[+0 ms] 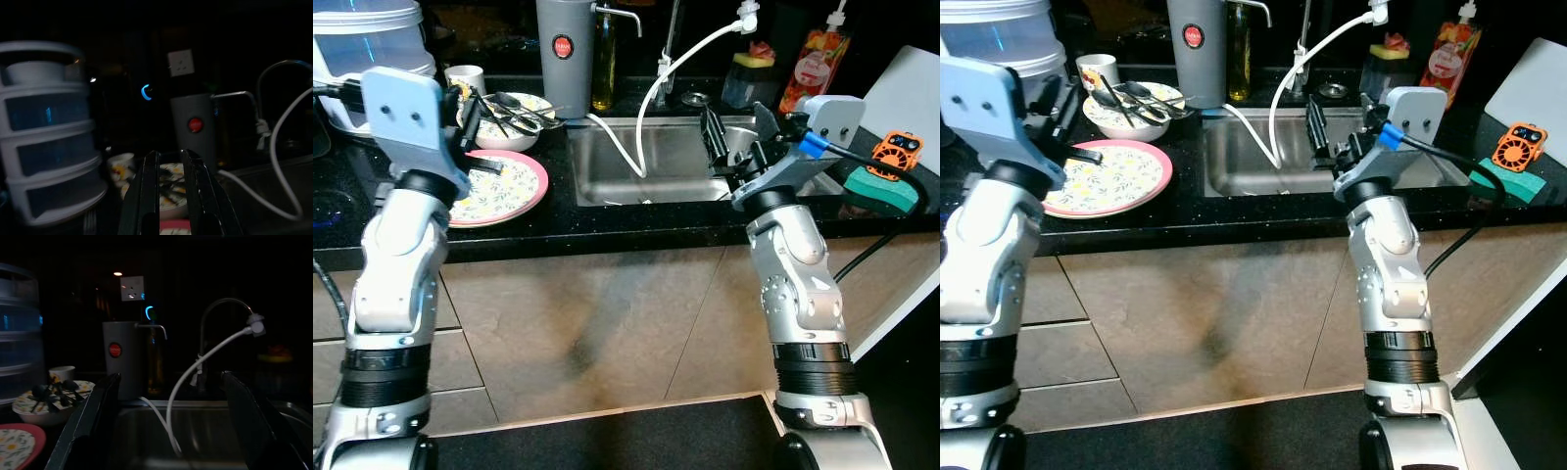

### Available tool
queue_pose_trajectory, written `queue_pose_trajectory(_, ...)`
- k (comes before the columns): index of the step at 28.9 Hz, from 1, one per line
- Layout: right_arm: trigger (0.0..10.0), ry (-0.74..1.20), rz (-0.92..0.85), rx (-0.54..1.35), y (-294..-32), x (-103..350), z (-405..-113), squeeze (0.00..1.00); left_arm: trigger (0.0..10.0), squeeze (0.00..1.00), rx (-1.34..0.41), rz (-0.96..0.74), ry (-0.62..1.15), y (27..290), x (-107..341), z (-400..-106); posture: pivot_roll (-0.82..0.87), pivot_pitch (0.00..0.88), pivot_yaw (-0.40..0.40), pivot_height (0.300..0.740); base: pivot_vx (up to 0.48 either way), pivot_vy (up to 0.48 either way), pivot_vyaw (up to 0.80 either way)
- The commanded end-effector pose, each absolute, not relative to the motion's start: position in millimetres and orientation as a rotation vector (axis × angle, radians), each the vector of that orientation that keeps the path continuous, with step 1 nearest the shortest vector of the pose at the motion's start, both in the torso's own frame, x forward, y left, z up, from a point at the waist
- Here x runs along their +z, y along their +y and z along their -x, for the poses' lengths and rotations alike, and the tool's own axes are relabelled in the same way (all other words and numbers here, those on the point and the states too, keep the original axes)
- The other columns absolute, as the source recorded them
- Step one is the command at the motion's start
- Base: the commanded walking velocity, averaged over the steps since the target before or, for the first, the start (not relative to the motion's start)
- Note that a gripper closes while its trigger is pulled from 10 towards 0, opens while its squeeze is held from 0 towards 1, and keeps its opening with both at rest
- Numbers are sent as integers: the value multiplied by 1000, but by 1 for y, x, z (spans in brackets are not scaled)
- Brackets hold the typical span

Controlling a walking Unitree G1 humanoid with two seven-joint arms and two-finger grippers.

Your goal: Kitchen organization

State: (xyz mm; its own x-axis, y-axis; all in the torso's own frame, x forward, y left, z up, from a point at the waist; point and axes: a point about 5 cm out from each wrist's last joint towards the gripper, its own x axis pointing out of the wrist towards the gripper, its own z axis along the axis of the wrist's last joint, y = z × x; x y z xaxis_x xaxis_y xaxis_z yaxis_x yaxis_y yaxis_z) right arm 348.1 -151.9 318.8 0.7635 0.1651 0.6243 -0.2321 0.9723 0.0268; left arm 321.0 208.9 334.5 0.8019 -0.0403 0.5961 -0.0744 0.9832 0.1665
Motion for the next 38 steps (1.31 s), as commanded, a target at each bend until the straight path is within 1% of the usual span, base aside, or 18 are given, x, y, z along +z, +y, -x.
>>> queue_pose_trajectory(1,10000,-642,-91,204,-153,314,-350,0,10000,0,36,-156,-588,213,322,-323,13,106,-27,740,0,0,0)
queue_pose_trajectory(2,10000,-616,-90,221,-147,307,-351,0,10000,0,19,-117,-546,207,312,-325,11,108,-25,740,0,0,0)
queue_pose_trajectory(3,10000,-616,-90,221,-147,307,-351,0,10000,0,19,-117,-546,207,312,-325,11,108,-25,740,0,0,0)
queue_pose_trajectory(5,10000,-604,-96,251,-137,303,-349,0,10000,0,-7,-93,-524,198,306,-325,9,108,-25,740,0,0,0)
queue_pose_trajectory(7,10000,-533,-102,280,-130,287,-351,0,10000,0,-38,-29,-458,191,292,-327,8,106,-24,740,0,0,0)
queue_pose_trajectory(8,10000,-533,-102,280,-130,287,-351,0,10000,0,-38,-29,-458,191,292,-327,8,106,-24,740,0,0,0)
queue_pose_trajectory(9,10000,-488,-95,269,-129,277,-353,0,10000,0,-33,3,-423,190,282,-327,8,106,-24,740,0,0,0)
queue_pose_trajectory(11,10000,-460,-106,262,-130,271,-353,0,10000,0,-41,-18,-407,191,276,-324,8,106,-24,740,0,0,0)
queue_pose_trajectory(13,10000,-394,-99,256,-133,259,-353,0,10000,0,-54,-58,-402,193,274,-319,10,107,-27,740,0,0,0)
queue_pose_trajectory(16,10000,-374,-87,249,-134,254,-353,0,10000,0,-44,-53,-391,195,272,-318,12,107,-27,740,0,0,0)
queue_pose_trajectory(17,10000,-334,-99,242,-135,246,-354,0,10000,0,-19,-33,-376,199,269,-318,13,112,-29,740,0,0,0)
queue_pose_trajectory(22,10000,-319,-92,242,-133,243,-351,0,10000,0,18,-34,-363,200,268,-315,11,112,-28,740,0,0,0)
queue_pose_trajectory(24,10000,-312,-102,236,-133,242,-351,0,10000,0,14,15,-349,199,266,-316,8,111,-27,740,0,0,0)
queue_pose_trajectory(25,10000,-311,-111,243,-132,242,-350,0,10000,0,-37,92,-353,193,268,-315,8,111,-27,740,0,0,0)
queue_pose_trajectory(27,10000,-309,-114,249,-131,242,-349,0,10000,0,-43,76,-317,187,267,-314,6,106,-28,740,0,0,0)
queue_pose_trajectory(31,10000,-303,-118,253,-130,240,-348,0,10000,0,-73,37,-301,182,261,-310,6,104,-27,740,0,0,0)
queue_pose_trajectory(38,10000,-287,-129,262,-128,237,-345,0,10000,0,-82,44,-265,178,256,-309,3,101,-29,740,0,0,0)
